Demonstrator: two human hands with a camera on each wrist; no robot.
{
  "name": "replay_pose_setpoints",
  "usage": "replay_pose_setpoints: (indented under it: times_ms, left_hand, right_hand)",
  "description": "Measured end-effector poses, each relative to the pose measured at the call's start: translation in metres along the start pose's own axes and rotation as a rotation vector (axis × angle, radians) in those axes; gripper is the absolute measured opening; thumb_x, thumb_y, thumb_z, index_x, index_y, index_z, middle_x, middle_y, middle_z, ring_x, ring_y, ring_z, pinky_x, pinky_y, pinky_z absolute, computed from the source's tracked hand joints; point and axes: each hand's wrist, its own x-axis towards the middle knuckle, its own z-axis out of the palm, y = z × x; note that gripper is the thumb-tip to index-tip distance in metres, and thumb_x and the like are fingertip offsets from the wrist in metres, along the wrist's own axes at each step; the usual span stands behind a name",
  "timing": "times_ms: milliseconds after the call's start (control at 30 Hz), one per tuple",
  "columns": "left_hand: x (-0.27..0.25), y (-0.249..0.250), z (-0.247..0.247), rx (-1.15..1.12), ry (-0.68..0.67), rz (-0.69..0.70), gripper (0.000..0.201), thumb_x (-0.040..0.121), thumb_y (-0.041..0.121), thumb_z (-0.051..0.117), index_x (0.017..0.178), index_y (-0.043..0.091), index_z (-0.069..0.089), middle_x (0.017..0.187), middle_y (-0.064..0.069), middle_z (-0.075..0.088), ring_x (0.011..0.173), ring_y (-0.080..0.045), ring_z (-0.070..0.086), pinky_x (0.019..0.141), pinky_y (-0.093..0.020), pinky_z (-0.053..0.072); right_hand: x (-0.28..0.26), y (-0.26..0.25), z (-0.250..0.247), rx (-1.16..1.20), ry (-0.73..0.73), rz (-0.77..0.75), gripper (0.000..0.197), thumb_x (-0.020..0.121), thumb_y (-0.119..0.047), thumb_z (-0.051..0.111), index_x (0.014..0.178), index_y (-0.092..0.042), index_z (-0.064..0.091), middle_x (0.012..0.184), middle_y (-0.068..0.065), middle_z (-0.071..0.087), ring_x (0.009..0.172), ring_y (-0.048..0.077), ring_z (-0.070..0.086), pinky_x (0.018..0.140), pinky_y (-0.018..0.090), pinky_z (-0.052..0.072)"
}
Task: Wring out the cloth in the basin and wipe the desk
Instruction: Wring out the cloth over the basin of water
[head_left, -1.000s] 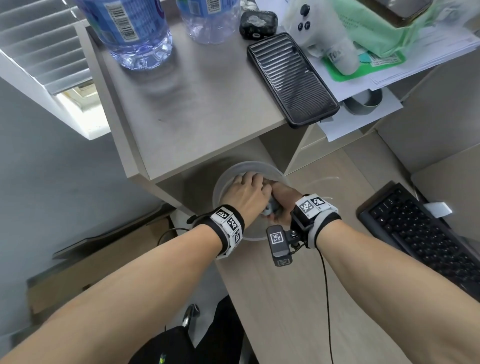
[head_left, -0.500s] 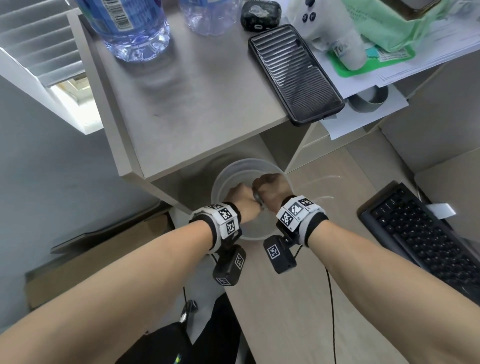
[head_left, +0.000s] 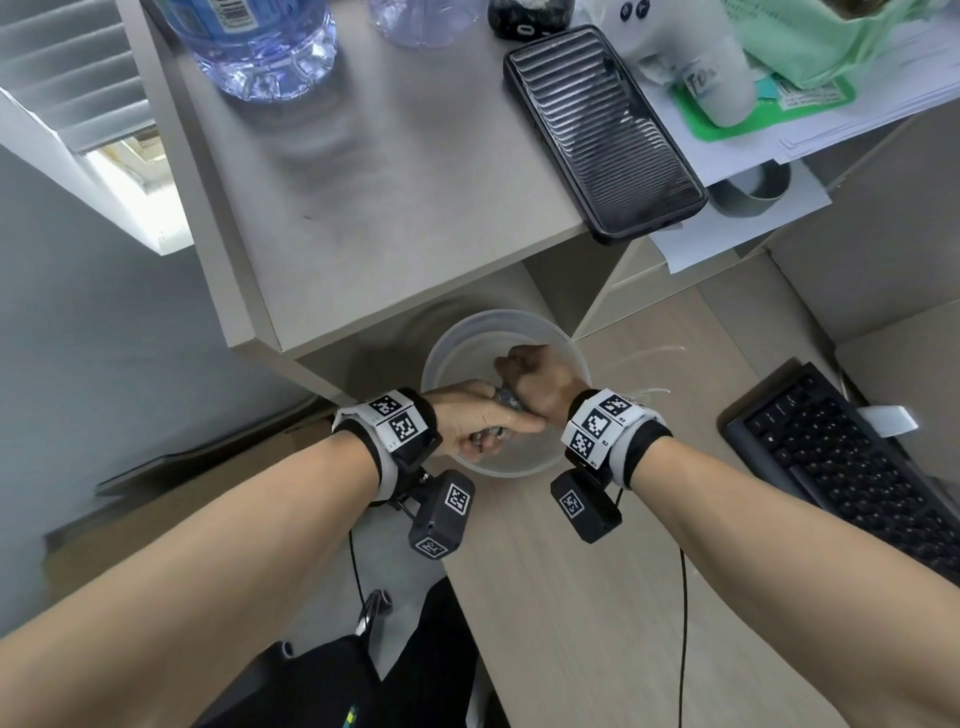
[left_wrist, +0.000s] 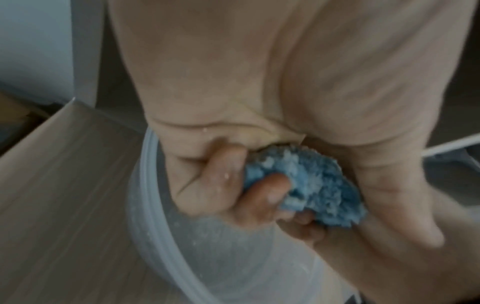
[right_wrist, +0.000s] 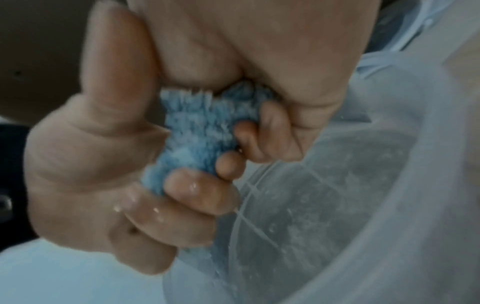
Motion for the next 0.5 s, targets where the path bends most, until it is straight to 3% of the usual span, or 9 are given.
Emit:
replay_pose_setpoints:
  times_ms: [100,167,267,300,367,433,500]
  left_hand:
    - [-0.001,0.005,0.000,0.159,0.079,0.006,0.039,0.072,0.047,0.080,0.064,0.020,0.053,0.056,0.002,0.046,0.047,-0.011,0.040,0.048,-0.024,0.028]
    - [0.001,0.009,0.002,0.270,0.193,0.062,0.038,0.068,0.049,0.080,0.064,0.020,0.056,0.055,0.002,0.050,0.048,-0.013,0.045,0.051,-0.026,0.034]
    - [0.006,0.013,0.009,0.554,0.408,0.219,0.021,0.072,0.040,0.076,0.074,0.020,0.068,0.075,0.002,0.068,0.069,-0.018,0.065,0.063,-0.028,0.050]
    - [0.005,0.014,0.013,0.666,0.467,0.266,0.021,0.074,0.041,0.074,0.081,0.022,0.070,0.081,0.002,0.070,0.075,-0.019,0.066,0.068,-0.029,0.053]
    - [0.002,0.016,0.016,0.943,0.567,0.335,0.026,0.077,0.045,0.068,0.096,0.026,0.069,0.090,0.000,0.070,0.083,-0.024,0.068,0.073,-0.032,0.055]
    - [-0.003,0.020,0.014,1.295,0.600,0.410,0.027,0.083,0.037,0.064,0.107,0.024,0.065,0.097,-0.007,0.070,0.090,-0.031,0.069,0.072,-0.032,0.052]
    - [-0.008,0.024,0.012,1.582,0.567,0.445,0.027,0.087,0.028,0.061,0.111,0.015,0.062,0.101,-0.011,0.069,0.091,-0.033,0.069,0.070,-0.035,0.049]
  right_hand:
    - [0.004,0.002,0.002,0.129,-0.059,0.098,0.031,0.096,-0.025,0.052,0.065,-0.022,0.055,0.075,0.000,0.059,0.082,0.023,0.057,0.081,0.034,0.043]
    - [0.003,0.000,0.000,0.331,-0.026,0.200,0.027,0.091,-0.018,0.057,0.064,-0.020,0.059,0.073,0.002,0.061,0.083,0.025,0.059,0.084,0.040,0.048]
    - [-0.004,0.000,-0.012,0.843,-0.025,0.426,0.022,0.087,-0.010,0.053,0.067,-0.005,0.061,0.073,0.013,0.059,0.068,0.028,0.060,0.064,0.032,0.049]
    - [-0.006,0.001,-0.017,0.970,-0.061,0.466,0.023,0.087,-0.012,0.051,0.069,-0.003,0.061,0.073,0.014,0.058,0.065,0.027,0.060,0.062,0.029,0.048]
    - [-0.009,0.003,-0.025,1.059,-0.169,0.525,0.027,0.086,-0.027,0.055,0.084,-0.002,0.064,0.087,0.015,0.066,0.078,0.030,0.066,0.076,0.037,0.053]
    - [-0.015,0.006,-0.030,1.054,-0.300,0.597,0.058,0.085,-0.052,0.058,0.107,0.002,0.062,0.107,0.022,0.068,0.102,0.040,0.064,0.089,0.052,0.049]
    - [-0.017,0.007,-0.027,0.981,-0.415,0.639,0.078,0.084,-0.068,0.051,0.109,0.005,0.060,0.105,0.028,0.068,0.100,0.046,0.064,0.081,0.051,0.053]
